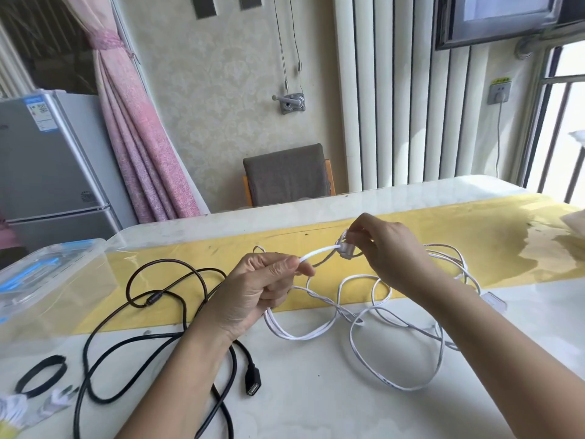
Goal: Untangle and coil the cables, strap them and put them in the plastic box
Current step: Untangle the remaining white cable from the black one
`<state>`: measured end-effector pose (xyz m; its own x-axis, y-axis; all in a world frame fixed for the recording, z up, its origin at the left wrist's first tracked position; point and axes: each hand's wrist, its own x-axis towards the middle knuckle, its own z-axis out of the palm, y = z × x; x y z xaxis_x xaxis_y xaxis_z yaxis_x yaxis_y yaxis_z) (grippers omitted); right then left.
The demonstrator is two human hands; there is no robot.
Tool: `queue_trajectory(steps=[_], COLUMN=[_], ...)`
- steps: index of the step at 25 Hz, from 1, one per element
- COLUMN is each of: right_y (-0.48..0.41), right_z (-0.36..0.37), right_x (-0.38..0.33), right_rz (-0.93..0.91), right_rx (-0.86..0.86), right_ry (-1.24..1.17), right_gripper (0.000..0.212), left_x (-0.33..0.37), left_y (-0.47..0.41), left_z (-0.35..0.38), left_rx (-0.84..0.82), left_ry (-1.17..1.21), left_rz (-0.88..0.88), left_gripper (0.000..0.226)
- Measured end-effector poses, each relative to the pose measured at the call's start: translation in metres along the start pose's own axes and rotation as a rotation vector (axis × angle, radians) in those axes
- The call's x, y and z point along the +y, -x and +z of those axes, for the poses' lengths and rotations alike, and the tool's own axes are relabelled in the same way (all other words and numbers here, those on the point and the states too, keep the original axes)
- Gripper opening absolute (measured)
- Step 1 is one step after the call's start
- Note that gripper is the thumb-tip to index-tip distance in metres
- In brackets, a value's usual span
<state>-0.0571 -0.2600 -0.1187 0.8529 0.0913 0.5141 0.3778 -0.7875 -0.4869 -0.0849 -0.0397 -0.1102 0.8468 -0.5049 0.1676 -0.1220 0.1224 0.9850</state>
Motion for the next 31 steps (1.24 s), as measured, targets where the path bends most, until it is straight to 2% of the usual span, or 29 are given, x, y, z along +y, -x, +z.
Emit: queue_trajectory(steps=[3,5,7,9,11,12,14,18,21,24,27,28,31], right_y=[0.0,0.002,0.005,0.008,0.009,0.008,0.009,0.011,0.009,0.006,0.002,0.002,0.005], right_z=[0.007,0.011,0.013,0.012,0.008,0.004,-0.003,-0.011,-0.01,-0.01,-0.015,-0.019,-0.028], right_x=[-0.001,-0.005,-0.017,-0.03,-0.035,-0.034,-0.031,-0.033,-0.031,-0.025,-0.016,-0.015,-0.018], right_rz=[0.019,0.018,0.107,0.286,0.438,0.476,0.442,0.176,0.228,0.403,0.425,0.376,0.196], right_rx=[0.007,-0.028,-0.093,-0.163,-0.254,-0.299,-0.361,-0.341,-0.32,-0.263,-0.137,-0.111,-0.175], right_ry=[-0.035,-0.073,-0.343,-0.732,-1.085,-1.188,-1.216,-0.906,-1.046,-1.249,-1.284,-1.237,-1.07], right_gripper=[0.014,0.012,0.015,0.022,0.027,0.03,0.033,0.017,0.016,0.02,0.023,0.023,0.026], left_x=[-0.001,0.0,0.002,0.0,-0.004,-0.006,-0.006,0.0,-0.004,-0.001,0.001,0.001,-0.002], left_y=[-0.001,-0.002,-0.004,-0.007,-0.008,-0.008,-0.007,-0.003,-0.004,-0.003,0.001,0.001,-0.003], left_z=[0.003,0.002,0.0,0.0,-0.002,-0.004,-0.007,-0.011,-0.017,-0.027,-0.021,-0.021,-0.017], left_rx=[-0.016,0.019,0.036,0.061,0.131,0.169,0.225,0.234,0.016,0.044,-0.186,-0.154,0.204], left_ry=[0.049,0.206,0.398,0.513,0.621,0.675,0.736,0.748,0.823,0.729,0.685,0.564,-0.181], left_rz=[0.011,0.039,0.065,0.086,0.113,0.127,0.143,0.196,0.21,0.234,0.219,0.154,0.071], left_gripper=[0.044,0.039,0.032,0.032,0.033,0.033,0.036,0.039,0.042,0.042,0.033,0.03,0.015])
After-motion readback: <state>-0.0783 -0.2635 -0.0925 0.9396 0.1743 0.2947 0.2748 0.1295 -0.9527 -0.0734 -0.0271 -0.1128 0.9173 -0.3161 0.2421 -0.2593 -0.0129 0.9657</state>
